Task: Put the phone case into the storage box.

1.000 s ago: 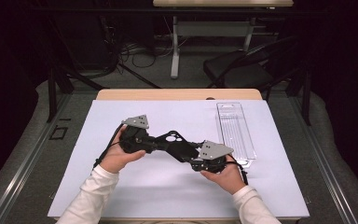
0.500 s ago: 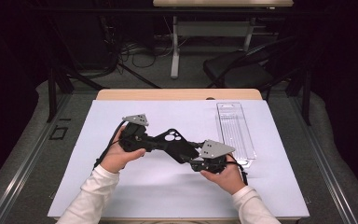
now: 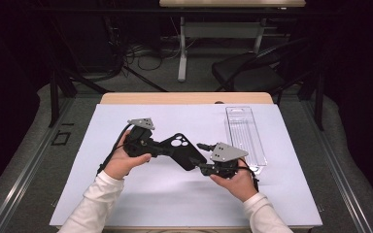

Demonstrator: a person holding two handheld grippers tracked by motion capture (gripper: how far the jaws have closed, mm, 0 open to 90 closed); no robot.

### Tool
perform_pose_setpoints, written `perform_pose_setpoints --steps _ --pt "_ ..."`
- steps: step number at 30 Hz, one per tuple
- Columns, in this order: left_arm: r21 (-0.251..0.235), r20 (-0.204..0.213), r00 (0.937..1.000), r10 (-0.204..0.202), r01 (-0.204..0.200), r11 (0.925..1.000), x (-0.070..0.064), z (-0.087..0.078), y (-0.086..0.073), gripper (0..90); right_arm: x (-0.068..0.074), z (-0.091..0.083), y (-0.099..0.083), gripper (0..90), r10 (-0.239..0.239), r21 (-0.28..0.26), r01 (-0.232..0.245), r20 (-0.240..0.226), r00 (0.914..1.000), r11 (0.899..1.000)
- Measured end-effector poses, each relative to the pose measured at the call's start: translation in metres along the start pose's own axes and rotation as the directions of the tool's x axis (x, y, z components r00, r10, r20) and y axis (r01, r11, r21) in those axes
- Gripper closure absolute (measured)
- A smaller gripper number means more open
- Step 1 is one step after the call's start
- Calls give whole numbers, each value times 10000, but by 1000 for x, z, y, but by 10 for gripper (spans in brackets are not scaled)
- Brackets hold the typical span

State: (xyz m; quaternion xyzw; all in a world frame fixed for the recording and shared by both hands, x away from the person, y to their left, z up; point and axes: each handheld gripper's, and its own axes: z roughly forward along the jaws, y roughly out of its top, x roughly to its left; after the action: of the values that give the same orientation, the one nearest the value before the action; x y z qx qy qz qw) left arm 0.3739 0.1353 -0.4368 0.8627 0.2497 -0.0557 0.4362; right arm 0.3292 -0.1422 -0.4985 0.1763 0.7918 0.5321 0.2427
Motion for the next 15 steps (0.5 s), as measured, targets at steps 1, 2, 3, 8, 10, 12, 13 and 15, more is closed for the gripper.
perform_pose_setpoints --steps 1,2,3,8,10,12,13,15 --pt "71 -63 10000 -6 7 10000 -1 0 1 817 0 0 1 450 -21 48 21 43 10000 10000" --pt "67 -71 10000 5 -4 10000 -1 0 2 816 0 0 2 446 -41 81 40 97 9999 10000" --pt "124 -75 10000 4 -3 9999 -1 0 3 816 0 0 2 441 -33 153 31 108 9999 9999" --pt "372 -206 9998 1 7 9993 0 0 8 816 -1 0 5 436 -59 475 51 160 9999 9989" --pt "379 -129 9999 -39 44 9993 2 -1 9 816 -1 -2 6 444 -102 565 88 247 9996 9984" --pt "442 -125 9999 -54 59 9990 3 -2 11 816 -2 -4 7 441 31 639 -45 216 9998 9979" --pt "465 -138 9999 -77 84 9989 4 -2 12 816 -3 -4 7 431 93 680 -108 219 9997 9976" --pt "619 -195 9998 -66 78 9981 5 -2 14 816 -4 -6 7 423 109 924 -141 354 9993 9956"
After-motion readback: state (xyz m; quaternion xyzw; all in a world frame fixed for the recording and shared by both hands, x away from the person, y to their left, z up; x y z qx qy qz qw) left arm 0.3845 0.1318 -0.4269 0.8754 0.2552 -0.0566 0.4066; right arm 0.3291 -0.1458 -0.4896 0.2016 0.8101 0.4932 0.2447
